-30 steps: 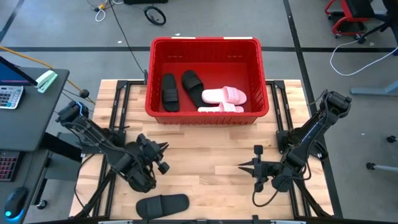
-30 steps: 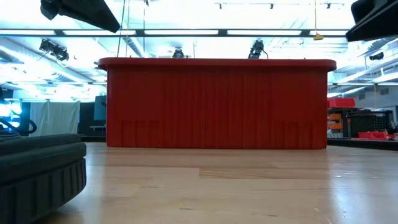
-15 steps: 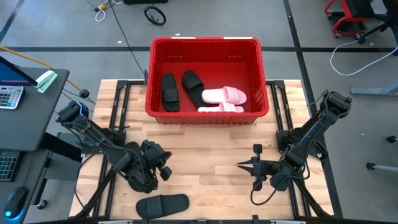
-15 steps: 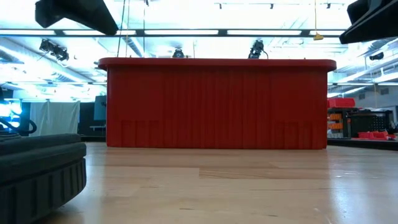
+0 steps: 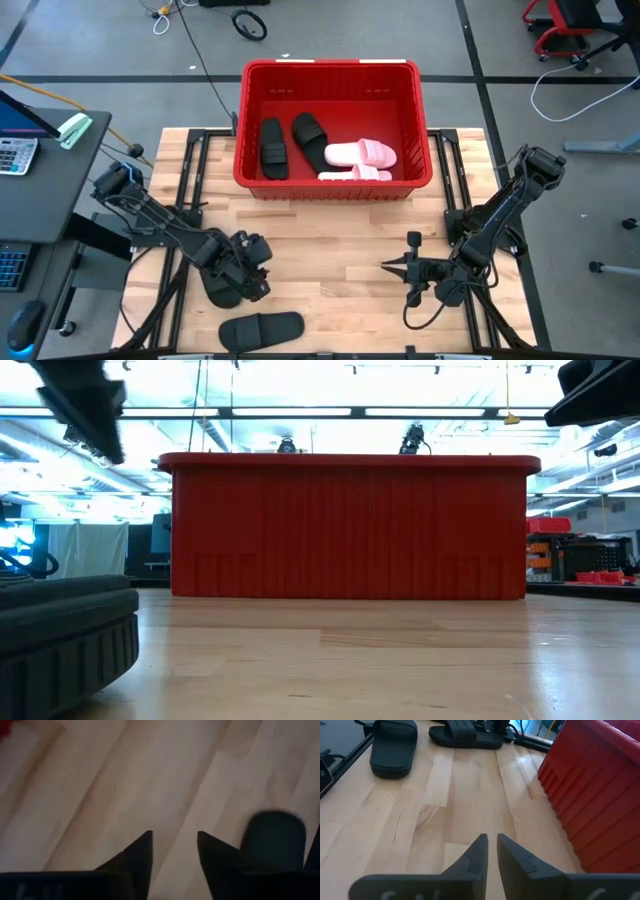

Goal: Pick and place slides into bin
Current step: Put the top black slide into the red bin

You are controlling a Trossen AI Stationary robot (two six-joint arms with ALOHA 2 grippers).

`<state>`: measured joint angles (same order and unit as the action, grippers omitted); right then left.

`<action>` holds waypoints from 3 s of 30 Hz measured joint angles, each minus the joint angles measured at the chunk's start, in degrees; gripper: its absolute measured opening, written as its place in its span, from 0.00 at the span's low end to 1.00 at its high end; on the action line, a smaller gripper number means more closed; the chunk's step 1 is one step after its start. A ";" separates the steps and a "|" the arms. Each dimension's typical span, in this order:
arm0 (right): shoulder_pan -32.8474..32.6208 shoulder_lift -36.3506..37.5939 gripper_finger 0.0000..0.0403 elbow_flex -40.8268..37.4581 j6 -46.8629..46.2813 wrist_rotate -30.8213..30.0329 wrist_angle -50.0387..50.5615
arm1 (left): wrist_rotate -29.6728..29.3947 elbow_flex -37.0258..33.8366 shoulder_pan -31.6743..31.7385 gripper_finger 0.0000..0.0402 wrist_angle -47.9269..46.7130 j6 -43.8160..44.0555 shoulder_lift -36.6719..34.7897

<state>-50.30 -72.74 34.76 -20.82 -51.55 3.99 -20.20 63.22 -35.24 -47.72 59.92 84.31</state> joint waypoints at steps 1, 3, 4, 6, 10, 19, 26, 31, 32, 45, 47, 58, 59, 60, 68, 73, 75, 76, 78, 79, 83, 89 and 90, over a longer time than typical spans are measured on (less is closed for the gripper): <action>0.00 -0.01 0.12 0.00 0.00 0.00 0.02 | 1.34 0.00 0.00 0.43 -1.15 0.88 0.00; 0.00 -0.01 0.12 0.00 0.00 0.00 0.00 | 3.91 0.00 -0.08 0.47 -5.10 4.97 0.00; 0.00 -0.01 0.12 0.00 0.00 0.00 0.02 | 5.11 0.00 -0.32 0.48 -7.66 8.26 0.00; 0.00 0.01 0.12 0.00 0.00 0.00 0.02 | 7.17 0.00 -0.86 0.50 -12.34 14.66 0.00; 0.00 -0.01 0.12 0.00 0.01 0.00 0.02 | 9.27 0.00 -3.33 0.49 -15.63 20.62 0.02; 0.00 0.00 0.12 0.00 0.02 0.00 0.02 | 9.30 0.02 -8.38 0.46 -20.44 30.80 0.02; 0.00 -0.01 0.12 0.00 -3.41 0.00 0.02 | 9.49 0.02 -11.39 0.50 -26.17 35.56 0.02; 0.00 -0.01 0.12 0.00 -3.58 0.00 0.02 | 9.65 0.04 -12.74 0.53 -27.03 38.40 0.02; 0.00 0.01 0.12 0.00 -3.58 0.00 0.02 | 9.63 0.02 -12.96 0.53 -27.64 38.95 0.04; 0.00 0.00 0.12 0.00 -3.54 -0.02 0.00 | 11.92 -12.86 -11.55 0.53 -18.51 35.00 -1.30; 0.00 -0.01 0.12 0.00 -3.54 -0.01 0.00 | 12.77 -14.37 -10.72 0.53 -16.41 32.76 -2.73; -0.01 0.00 0.12 0.00 -3.43 -0.04 -0.02 | 18.00 -22.47 -7.73 0.51 6.05 38.29 -11.05; -0.01 0.00 0.12 0.00 -3.43 -0.04 -0.02 | 17.88 -22.20 -7.49 0.50 8.28 38.22 -11.16; 0.00 0.00 0.12 0.00 -3.43 -0.04 0.00 | 17.73 -21.83 -7.23 0.49 10.04 38.28 -11.26; 0.00 0.00 0.12 0.00 -3.43 -0.04 -0.03 | 12.34 -20.00 -3.45 0.43 21.01 27.80 -11.30; 0.00 -0.01 0.12 0.00 -3.47 -0.03 -0.04 | 13.90 -20.02 -0.82 0.45 18.84 24.43 -11.30; 0.00 0.00 0.12 0.00 -3.58 -0.04 -0.05 | 15.24 -20.02 0.15 0.45 18.11 22.48 -11.30; -0.01 -0.01 0.12 0.00 -3.58 -0.04 -0.07 | 15.68 -20.02 0.53 0.46 17.26 21.25 -11.30; 0.00 0.01 0.12 0.00 -3.58 -0.04 -0.38 | 16.23 -20.02 1.04 0.46 15.04 18.71 -11.30; -0.02 -0.01 0.12 0.00 -3.58 -0.04 -0.55 | 16.82 -20.02 1.27 0.46 13.83 18.36 -11.30; -0.01 -0.01 0.12 0.01 -3.58 -0.03 -1.24 | 22.80 -20.59 2.39 0.46 12.52 20.37 -11.25; 0.00 -0.01 0.12 0.02 -3.58 -0.04 -1.42 | 26.41 -20.59 1.86 0.45 20.80 19.95 -9.57; -0.01 -0.01 0.12 0.01 -3.56 -0.02 -1.44 | 26.38 -20.57 1.88 0.45 22.22 19.93 -9.01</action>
<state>-50.31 -72.75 34.77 -24.38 -51.57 2.55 6.18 42.65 -33.37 -25.50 79.86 75.31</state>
